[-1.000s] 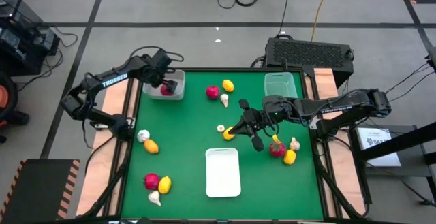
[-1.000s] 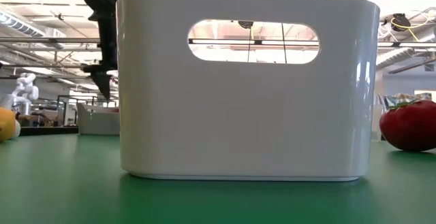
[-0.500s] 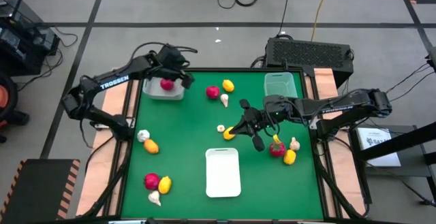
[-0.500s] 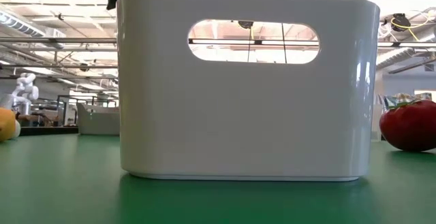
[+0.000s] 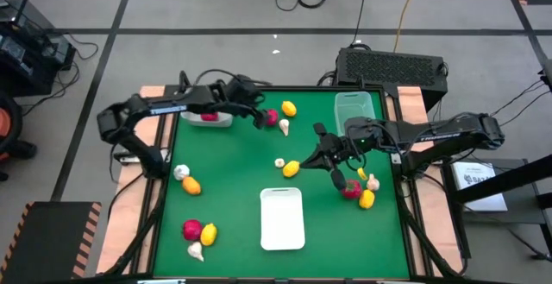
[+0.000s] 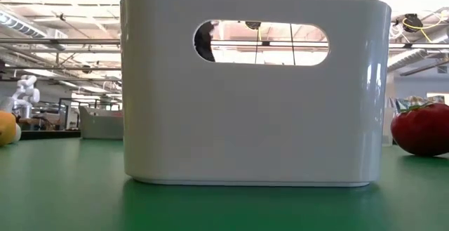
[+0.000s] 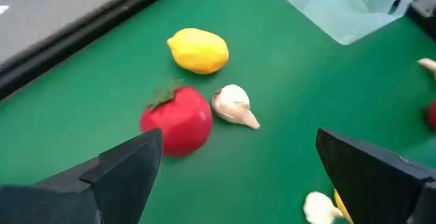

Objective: Sort produce into baskets
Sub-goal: Put the top center tomato into the gray bin

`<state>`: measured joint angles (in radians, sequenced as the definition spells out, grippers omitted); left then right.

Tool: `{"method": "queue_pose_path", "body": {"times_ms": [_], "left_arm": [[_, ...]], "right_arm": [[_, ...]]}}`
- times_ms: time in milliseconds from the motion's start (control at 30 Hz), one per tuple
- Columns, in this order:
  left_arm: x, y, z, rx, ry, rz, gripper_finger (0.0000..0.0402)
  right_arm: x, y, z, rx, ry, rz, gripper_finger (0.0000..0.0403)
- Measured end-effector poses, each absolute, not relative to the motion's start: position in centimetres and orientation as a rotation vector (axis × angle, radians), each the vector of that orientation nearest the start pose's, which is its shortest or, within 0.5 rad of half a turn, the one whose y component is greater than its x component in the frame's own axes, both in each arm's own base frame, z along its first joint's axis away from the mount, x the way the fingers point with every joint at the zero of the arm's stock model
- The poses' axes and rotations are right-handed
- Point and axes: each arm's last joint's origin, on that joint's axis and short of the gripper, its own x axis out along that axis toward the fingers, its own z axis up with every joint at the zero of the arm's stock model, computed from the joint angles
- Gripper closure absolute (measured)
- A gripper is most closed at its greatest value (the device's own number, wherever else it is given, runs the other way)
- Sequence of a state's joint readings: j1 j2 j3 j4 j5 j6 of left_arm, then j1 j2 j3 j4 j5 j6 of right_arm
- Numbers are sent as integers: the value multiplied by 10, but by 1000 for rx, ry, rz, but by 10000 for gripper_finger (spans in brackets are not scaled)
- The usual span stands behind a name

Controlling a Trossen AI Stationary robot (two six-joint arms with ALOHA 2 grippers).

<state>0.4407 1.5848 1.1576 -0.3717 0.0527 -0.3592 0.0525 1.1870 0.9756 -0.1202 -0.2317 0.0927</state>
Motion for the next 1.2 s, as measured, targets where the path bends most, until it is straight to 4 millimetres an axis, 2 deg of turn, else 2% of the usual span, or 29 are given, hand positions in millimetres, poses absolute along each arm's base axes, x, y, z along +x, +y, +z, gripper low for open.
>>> {"method": "queue_pose_path", "body": {"times_ms": [100, 200, 467, 700, 933, 1200], "left_arm": [[317, 146, 234, -508, 752, 493, 11], [324, 151, 224, -408, 801, 487, 11], [336, 161, 229, -183, 830, 508, 11], [344, 167, 213, -13, 915, 422, 11], [346, 175, 197, -2, 966, 411, 11], [342, 183, 197, -12, 952, 370, 11]], "right_arm": [[262, 20, 324, 143, 359, 262, 403], [262, 20, 321, 151, 385, 259, 403], [261, 20, 320, 152, 396, 258, 403], [261, 20, 319, 153, 407, 258, 403], [260, 20, 316, 156, 447, 255, 403], [258, 20, 313, 152, 476, 254, 403]]}}
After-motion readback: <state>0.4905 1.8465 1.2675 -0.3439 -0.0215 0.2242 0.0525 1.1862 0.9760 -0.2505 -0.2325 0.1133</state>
